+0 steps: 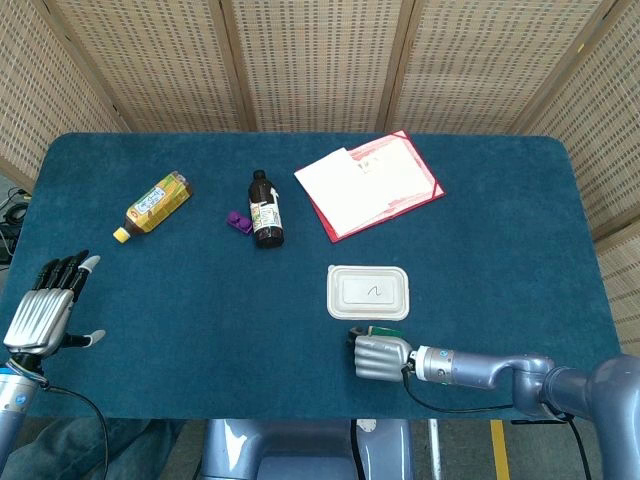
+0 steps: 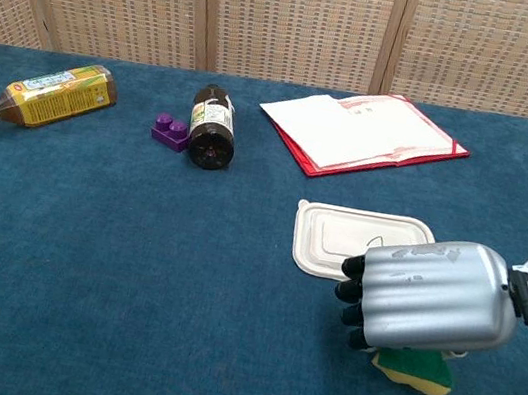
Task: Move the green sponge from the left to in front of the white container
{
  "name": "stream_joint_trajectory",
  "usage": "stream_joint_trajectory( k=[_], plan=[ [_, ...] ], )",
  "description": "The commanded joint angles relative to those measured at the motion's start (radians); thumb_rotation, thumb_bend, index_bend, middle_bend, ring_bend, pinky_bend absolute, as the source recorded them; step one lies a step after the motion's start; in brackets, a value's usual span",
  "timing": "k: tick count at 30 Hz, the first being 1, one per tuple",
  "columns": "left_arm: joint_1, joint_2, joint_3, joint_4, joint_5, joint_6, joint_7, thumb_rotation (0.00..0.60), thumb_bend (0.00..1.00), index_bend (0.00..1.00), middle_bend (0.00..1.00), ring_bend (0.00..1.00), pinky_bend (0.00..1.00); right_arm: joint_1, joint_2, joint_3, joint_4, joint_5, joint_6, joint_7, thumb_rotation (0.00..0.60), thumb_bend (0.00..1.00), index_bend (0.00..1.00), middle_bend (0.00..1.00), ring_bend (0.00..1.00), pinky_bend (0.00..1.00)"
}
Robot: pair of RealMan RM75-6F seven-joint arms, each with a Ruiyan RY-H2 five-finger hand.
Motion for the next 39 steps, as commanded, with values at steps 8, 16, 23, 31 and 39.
stream_joint_trajectory(
  k=[8,16,23,31,39],
  plan=[
    [0.002,0.002,-0.004,0.003,-0.003,-0.004,-0.007,0.600,0.05,0.00,0.00,0.00,0.00,0.021,-0.015,0.003,0.011,0.007,-0.044,-0.019,0.600,0.11,0.59,0.48,0.33,0.38],
    [-0.001,0.001,-0.004,0.007,-0.002,-0.016,-0.007,0.600,0.05,0.00,0.00,0.00,0.00,0.041,-0.042,0.007,0.008,0.007,-0.078,-0.043,0.600,0.11,0.59,0.48,0.33,0.38],
    [0.000,0.002,-0.008,0.012,-0.004,-0.017,-0.015,0.600,0.05,0.00,0.00,0.00,0.00,0.047,-0.052,0.000,0.025,0.006,-0.091,-0.058,0.600,0.08,0.53,0.41,0.24,0.37],
    [-0.001,0.003,-0.010,0.014,-0.004,-0.020,-0.019,0.600,0.05,0.00,0.00,0.00,0.00,0.046,-0.051,0.010,0.036,0.019,-0.094,-0.089,0.600,0.01,0.45,0.32,0.16,0.28],
    [0.000,0.004,-0.010,0.011,-0.003,-0.022,-0.021,0.600,0.05,0.00,0.00,0.00,0.00,0.044,-0.031,0.010,0.010,0.029,-0.104,-0.123,0.600,0.00,0.25,0.08,0.00,0.00]
  ],
)
